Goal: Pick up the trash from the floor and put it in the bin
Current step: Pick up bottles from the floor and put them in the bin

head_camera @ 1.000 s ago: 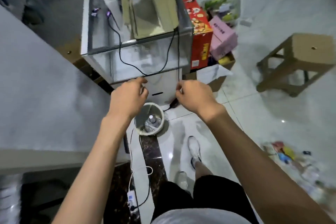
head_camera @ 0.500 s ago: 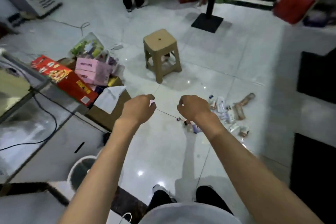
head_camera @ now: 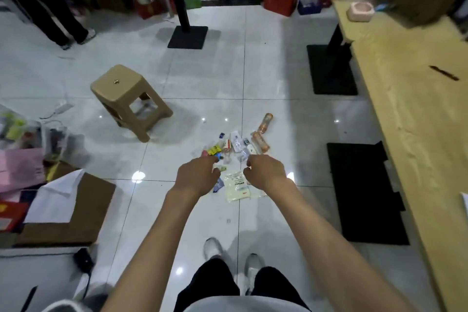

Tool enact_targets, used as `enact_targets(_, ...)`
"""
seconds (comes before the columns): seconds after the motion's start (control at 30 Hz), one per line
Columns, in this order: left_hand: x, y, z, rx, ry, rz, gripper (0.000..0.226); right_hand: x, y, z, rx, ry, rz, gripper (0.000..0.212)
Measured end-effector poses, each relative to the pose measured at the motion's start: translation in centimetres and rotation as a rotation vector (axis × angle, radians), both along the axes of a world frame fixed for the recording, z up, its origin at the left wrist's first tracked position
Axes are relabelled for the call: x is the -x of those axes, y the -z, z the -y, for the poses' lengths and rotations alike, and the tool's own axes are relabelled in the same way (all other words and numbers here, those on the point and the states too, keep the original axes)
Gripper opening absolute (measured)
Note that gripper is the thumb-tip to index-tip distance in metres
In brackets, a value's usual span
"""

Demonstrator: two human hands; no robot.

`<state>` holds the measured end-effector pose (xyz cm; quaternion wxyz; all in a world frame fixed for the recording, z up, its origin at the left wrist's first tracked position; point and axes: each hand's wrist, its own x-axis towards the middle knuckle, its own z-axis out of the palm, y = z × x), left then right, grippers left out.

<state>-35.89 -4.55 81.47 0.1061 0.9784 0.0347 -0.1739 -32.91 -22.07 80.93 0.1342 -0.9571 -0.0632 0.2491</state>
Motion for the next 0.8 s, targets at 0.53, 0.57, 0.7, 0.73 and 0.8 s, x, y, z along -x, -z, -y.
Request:
enact_targets(0.53,-21.4,2.0,1.1,-0.014,0.171,-0.019,0.037,-19.2,2.8,3.4,0.062,0.165,-0.086,0.034)
enact_targets(0.57,-23.0,2.2,1.1,-0.010,0.184,-0.025,0.039,-20.9,2.7,3.4,0.068,0.173,-0.090,0.034)
enact_targets(0.7,-29.6,3.6,1.5,-0.013,0.224,-0.027,0.040,-27.6,2.8,3.6,0.076,0.230,-0.080,0.034)
enact_targets(0.73,-31.3,4.3,1.7,-0.006,0.222,-0.027,0.041,-29.3,3.0,3.7,0.079,0.242,-0.085,0.035)
enact_targets(0.8,-34.3,6.0,2.0,-0.001,0.208,-0.029,0.042,-32.2,4.1,4.0,0.078,0.258,-0.095,0.035)
